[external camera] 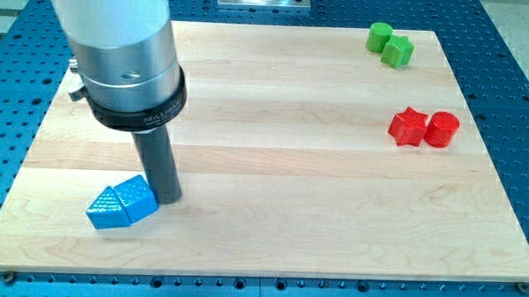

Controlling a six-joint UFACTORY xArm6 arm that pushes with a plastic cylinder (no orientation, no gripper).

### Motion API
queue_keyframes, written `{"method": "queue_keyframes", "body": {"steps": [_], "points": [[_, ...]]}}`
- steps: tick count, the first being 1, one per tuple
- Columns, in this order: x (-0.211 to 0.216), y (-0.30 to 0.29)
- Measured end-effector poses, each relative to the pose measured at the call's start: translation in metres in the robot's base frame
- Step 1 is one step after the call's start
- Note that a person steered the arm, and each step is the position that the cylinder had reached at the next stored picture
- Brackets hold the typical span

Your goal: Separate the blue triangle from the blue cube

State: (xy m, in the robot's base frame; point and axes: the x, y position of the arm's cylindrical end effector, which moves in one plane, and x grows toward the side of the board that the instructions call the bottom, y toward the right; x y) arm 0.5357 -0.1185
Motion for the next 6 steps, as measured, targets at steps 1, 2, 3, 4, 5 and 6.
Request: {"method": "queue_keyframes", "body": {"steps": [1, 2, 3, 4, 5, 6], "points": [[0.0, 0.007], [0.02, 0.012], [0.031, -0.019], [0.044, -0.059], [0.061, -0.056], [0.061, -0.061]]}}
